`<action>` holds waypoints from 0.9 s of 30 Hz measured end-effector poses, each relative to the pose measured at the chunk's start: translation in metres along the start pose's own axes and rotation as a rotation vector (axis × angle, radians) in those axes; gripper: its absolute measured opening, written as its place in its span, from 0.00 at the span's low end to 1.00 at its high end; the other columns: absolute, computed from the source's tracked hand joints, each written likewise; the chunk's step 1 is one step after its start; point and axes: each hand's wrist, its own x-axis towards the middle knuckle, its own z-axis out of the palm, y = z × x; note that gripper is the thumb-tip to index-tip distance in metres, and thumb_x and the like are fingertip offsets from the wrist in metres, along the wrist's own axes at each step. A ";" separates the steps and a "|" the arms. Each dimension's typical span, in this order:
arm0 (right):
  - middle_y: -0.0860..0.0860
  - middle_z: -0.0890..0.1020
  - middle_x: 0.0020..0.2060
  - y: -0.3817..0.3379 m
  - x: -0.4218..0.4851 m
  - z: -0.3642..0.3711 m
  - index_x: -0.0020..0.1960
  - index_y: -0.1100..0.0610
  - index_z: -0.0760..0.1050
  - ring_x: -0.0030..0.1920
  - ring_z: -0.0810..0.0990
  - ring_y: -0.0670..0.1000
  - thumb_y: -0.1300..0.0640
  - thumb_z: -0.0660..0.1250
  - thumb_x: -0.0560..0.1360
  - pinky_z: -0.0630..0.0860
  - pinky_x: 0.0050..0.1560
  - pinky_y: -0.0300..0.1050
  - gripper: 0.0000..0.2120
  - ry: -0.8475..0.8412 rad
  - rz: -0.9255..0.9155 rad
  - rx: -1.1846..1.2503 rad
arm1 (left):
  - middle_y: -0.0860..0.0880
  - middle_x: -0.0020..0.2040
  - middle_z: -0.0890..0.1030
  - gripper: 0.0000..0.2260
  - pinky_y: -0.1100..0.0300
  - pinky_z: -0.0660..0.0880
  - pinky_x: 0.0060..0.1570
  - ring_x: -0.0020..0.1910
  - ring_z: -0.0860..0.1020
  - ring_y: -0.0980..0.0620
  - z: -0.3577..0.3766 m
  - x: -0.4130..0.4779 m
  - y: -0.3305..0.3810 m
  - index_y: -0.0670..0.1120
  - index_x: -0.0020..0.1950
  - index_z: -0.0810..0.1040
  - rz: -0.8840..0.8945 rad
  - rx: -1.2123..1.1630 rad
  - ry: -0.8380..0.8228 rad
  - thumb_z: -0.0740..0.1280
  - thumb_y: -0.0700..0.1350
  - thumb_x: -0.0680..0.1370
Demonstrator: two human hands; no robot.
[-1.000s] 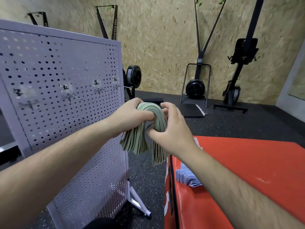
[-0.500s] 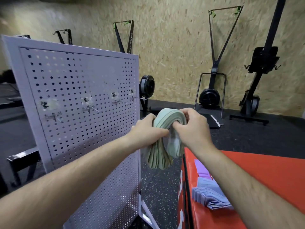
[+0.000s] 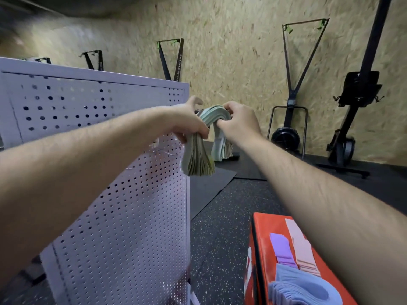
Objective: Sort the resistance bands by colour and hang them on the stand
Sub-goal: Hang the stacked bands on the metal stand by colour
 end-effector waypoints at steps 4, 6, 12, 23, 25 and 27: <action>0.44 0.82 0.42 0.011 0.018 0.021 0.49 0.48 0.79 0.44 0.80 0.49 0.57 0.68 0.70 0.79 0.44 0.47 0.09 -0.035 -0.012 -0.019 | 0.38 0.47 0.83 0.38 0.45 0.84 0.42 0.39 0.86 0.43 -0.002 0.021 -0.009 0.56 0.74 0.58 -0.014 0.023 -0.011 0.73 0.37 0.70; 0.44 0.81 0.43 0.016 0.021 0.033 0.49 0.47 0.79 0.45 0.80 0.48 0.58 0.67 0.70 0.79 0.45 0.47 0.10 -0.057 -0.008 -0.012 | 0.37 0.47 0.83 0.36 0.44 0.83 0.43 0.39 0.86 0.42 0.000 0.030 -0.016 0.56 0.73 0.59 -0.027 0.052 -0.020 0.71 0.37 0.70; 0.43 0.81 0.41 0.031 0.012 0.065 0.49 0.46 0.78 0.42 0.80 0.47 0.58 0.67 0.70 0.82 0.44 0.52 0.10 -0.129 0.058 0.062 | 0.39 0.47 0.83 0.34 0.45 0.84 0.43 0.39 0.86 0.41 0.007 0.045 -0.037 0.55 0.72 0.59 -0.058 0.210 -0.021 0.71 0.38 0.72; 0.44 0.82 0.41 0.058 -0.034 0.098 0.54 0.45 0.77 0.42 0.80 0.44 0.62 0.66 0.71 0.71 0.35 0.39 0.17 -0.223 0.079 0.226 | 0.46 0.46 0.81 0.25 0.60 0.78 0.28 0.33 0.82 0.47 0.029 0.049 -0.056 0.56 0.67 0.67 -0.024 0.452 -0.018 0.72 0.48 0.73; 0.43 0.81 0.40 0.059 -0.039 0.100 0.54 0.45 0.75 0.41 0.79 0.44 0.59 0.68 0.72 0.71 0.36 0.38 0.13 -0.246 0.093 0.264 | 0.46 0.48 0.80 0.24 0.58 0.81 0.32 0.36 0.82 0.47 0.033 0.050 -0.056 0.55 0.68 0.67 -0.015 0.434 -0.017 0.70 0.49 0.74; 0.42 0.81 0.41 0.056 -0.041 0.101 0.54 0.45 0.74 0.41 0.79 0.40 0.54 0.70 0.73 0.71 0.37 0.37 0.11 -0.262 0.097 0.285 | 0.46 0.53 0.77 0.23 0.54 0.83 0.39 0.39 0.83 0.46 0.036 0.049 -0.056 0.55 0.69 0.67 -0.026 0.421 -0.002 0.67 0.50 0.74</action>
